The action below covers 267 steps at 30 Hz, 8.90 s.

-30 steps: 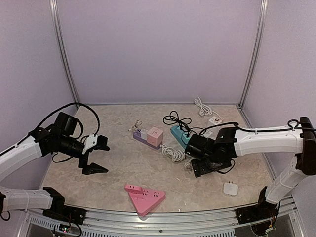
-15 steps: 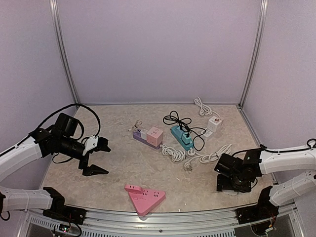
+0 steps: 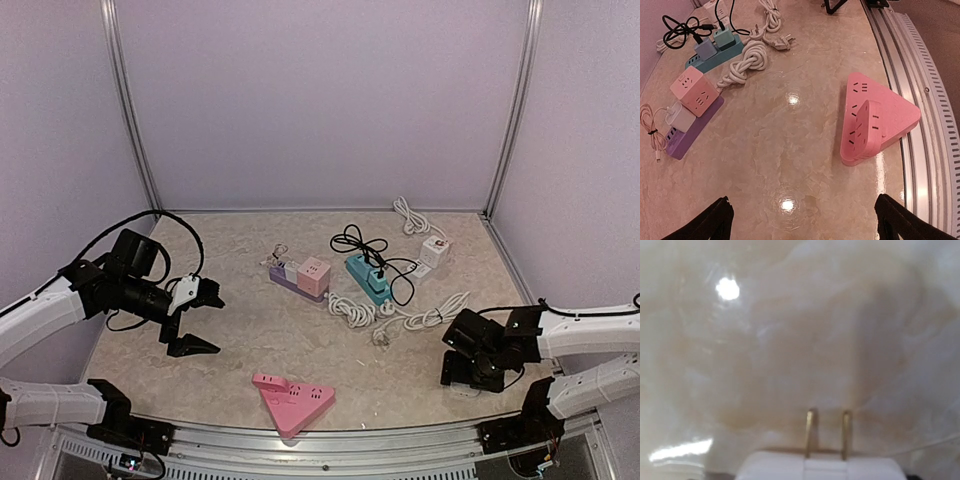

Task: Insert the plug
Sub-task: Pick up the plug from the center of the board, then adjust the plug.

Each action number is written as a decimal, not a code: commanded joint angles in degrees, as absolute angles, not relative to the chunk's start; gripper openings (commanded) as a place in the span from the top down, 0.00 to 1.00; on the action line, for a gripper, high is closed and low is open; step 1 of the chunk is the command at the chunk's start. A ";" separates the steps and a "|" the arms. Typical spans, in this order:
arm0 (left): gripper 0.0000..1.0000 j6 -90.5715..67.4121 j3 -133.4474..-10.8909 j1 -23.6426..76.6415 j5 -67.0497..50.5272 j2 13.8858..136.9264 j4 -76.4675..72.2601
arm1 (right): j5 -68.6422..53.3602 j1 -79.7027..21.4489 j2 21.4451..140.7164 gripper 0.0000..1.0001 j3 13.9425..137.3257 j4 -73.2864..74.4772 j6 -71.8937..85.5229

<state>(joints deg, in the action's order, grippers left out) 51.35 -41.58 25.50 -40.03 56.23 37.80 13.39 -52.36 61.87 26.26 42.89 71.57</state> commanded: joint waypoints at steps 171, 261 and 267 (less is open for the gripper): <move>0.04 59.00 -78.15 62.30 1.40 60.20 50.70 | -2.72 -64.84 80.96 1.00 76.73 19.32 -4.36; 0.05 0.33 -28.89 4.69 -25.91 29.15 13.34 | -37.82 -60.12 92.54 1.00 64.10 12.08 6.59; 0.05 -2.32 -20.95 -2.51 -25.10 22.24 12.23 | -41.30 -60.01 97.20 1.00 60.37 3.68 9.44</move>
<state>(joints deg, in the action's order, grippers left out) 0.73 -24.08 1.45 -26.68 25.61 15.57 -37.19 -59.83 95.24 61.52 10.24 7.33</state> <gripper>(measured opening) 0.947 0.127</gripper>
